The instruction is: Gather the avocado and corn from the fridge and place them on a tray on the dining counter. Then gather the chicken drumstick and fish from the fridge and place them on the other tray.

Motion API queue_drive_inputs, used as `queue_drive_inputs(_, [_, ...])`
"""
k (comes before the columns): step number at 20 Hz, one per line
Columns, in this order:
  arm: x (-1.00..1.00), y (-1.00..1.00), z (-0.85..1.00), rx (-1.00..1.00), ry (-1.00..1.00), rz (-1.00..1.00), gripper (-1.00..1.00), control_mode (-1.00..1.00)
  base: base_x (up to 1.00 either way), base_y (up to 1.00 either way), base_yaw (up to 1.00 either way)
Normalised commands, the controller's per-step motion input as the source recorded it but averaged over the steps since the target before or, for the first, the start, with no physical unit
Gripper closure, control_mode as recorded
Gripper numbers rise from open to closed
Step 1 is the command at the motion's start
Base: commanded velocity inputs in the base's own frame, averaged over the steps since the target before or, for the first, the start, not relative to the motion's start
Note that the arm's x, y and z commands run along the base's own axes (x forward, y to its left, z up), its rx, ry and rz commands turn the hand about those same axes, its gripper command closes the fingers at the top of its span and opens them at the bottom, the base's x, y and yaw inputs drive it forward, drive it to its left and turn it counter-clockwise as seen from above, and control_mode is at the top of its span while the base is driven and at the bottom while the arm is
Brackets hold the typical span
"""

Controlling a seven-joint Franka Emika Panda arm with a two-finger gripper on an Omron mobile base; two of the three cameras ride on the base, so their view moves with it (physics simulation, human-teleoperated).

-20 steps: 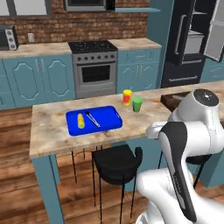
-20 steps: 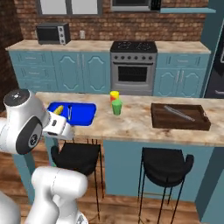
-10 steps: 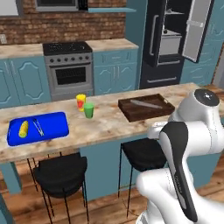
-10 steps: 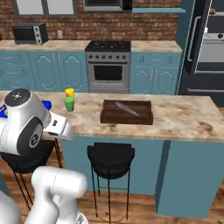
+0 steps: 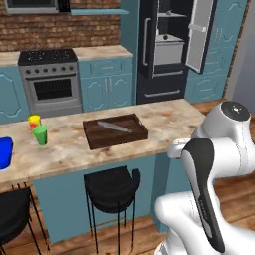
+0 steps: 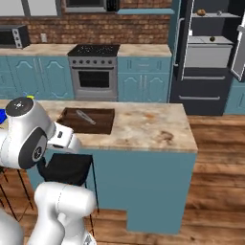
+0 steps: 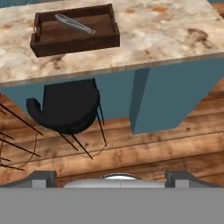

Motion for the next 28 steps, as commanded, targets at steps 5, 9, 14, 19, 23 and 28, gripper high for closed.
queue_drive_inputs(5, [0.00, 0.00, 0.00, 0.00, 0.00, 0.00, -1.00, 1.00, 0.00, -1.00, 0.00])
queue_drive_inputs(9, [0.00, 0.00, 0.00, 0.00, 0.00, 0.00, -1.00, 1.00, 0.01, -1.00, 0.00])
queue_drive_inputs(14, [0.00, 0.00, 0.00, 0.00, 0.00, 0.00, -1.00, 1.00, 0.05, -1.00, 0.00])
queue_drive_inputs(19, [0.00, 0.00, 0.00, 0.00, 0.00, 0.00, -1.00, 1.00, 0.27, -1.00, 0.00])
queue_drive_inputs(23, [0.00, 0.00, 0.00, 0.00, 0.00, 0.00, -1.00, 1.00, 0.67, -1.00, 0.00])
queue_drive_inputs(28, [0.00, 0.00, 0.00, 0.00, 0.00, 0.00, -1.00, 1.00, 1.00, -0.76, 0.02])
